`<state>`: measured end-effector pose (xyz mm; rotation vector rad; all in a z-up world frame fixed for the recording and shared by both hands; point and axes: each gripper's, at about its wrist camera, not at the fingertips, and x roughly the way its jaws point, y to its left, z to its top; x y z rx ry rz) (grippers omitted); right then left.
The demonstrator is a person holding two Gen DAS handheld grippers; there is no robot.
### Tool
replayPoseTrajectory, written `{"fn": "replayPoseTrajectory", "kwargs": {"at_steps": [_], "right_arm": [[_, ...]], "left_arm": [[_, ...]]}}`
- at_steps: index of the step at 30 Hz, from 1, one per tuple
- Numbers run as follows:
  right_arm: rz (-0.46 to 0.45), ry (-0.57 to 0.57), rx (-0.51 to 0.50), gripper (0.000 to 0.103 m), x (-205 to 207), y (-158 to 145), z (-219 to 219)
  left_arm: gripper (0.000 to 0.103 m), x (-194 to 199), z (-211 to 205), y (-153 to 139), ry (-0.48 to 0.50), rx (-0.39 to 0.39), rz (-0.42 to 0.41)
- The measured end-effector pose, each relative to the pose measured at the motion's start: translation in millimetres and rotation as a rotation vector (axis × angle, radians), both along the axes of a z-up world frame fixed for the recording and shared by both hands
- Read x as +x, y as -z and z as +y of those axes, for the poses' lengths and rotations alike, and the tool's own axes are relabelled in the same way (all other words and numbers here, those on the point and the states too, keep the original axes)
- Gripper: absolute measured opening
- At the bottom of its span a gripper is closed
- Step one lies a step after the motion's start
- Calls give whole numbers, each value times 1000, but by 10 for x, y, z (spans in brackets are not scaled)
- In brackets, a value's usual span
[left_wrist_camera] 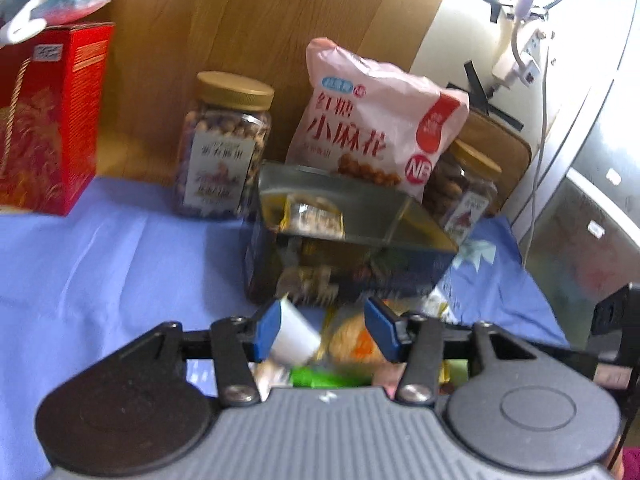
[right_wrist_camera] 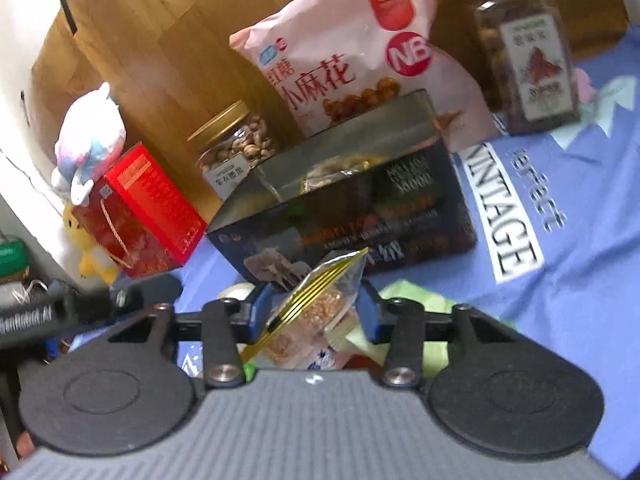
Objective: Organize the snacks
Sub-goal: 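Grasp the clear bag of golden snacks with the left tool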
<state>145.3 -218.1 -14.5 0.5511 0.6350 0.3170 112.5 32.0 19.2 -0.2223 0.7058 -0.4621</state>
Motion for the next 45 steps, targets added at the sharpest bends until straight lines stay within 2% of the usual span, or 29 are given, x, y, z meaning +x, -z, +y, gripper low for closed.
{"fn": "replayPoseTrajectory", "kwargs": {"at_steps": [4,8,12,15,18,21,22,28,31,33,34,35,37,38,42,45], "right_arm": [[-10,27,145,36,-432,72,-287],[-23,60,178,35,-921,106,-597],[-6,109,107,36,-1332,200,-847],[5,217,37,42,-1491,271,-966],[-28,300,-31,53,-1628,246,-1061],[-88,299,-72,80,-1741,188,-1055],[-107,285,-105,84,-1767,174,-1010],[-134,154,-323,85,-1779,290,-652],[-126,113,-431,85,-1702,356,-484],[-137,113,-491,81,-1668,376,-428],[-142,111,-510,68,-1660,374,-428],[-141,111,-535,61,-1641,375,-424],[-145,103,-544,48,-1639,359,-438],[-146,100,-541,45,-1637,355,-446],[-151,95,-542,40,-1642,316,-354],[-180,75,-531,40,-1638,229,-251]], "left_arm": [[47,-161,-40,41,26,12,18],[47,-318,-223,10,104,6,-4],[51,-435,-524,18,206,7,-2],[51,-505,-810,77,279,34,13],[51,-567,-1085,124,341,60,23],[52,-616,-1311,161,390,95,14],[52,-622,-1388,177,404,107,12],[55,-538,-1737,335,447,162,40],[56,-498,-1829,454,474,159,98],[55,-527,-1828,479,482,140,101],[52,-554,-1830,482,502,134,104],[51,-584,-1826,479,505,133,99],[49,-646,-1806,470,509,137,81],[47,-669,-1787,462,510,133,82],[45,-754,-1654,402,494,114,74],[44,-809,-1497,303,469,103,31]]}}
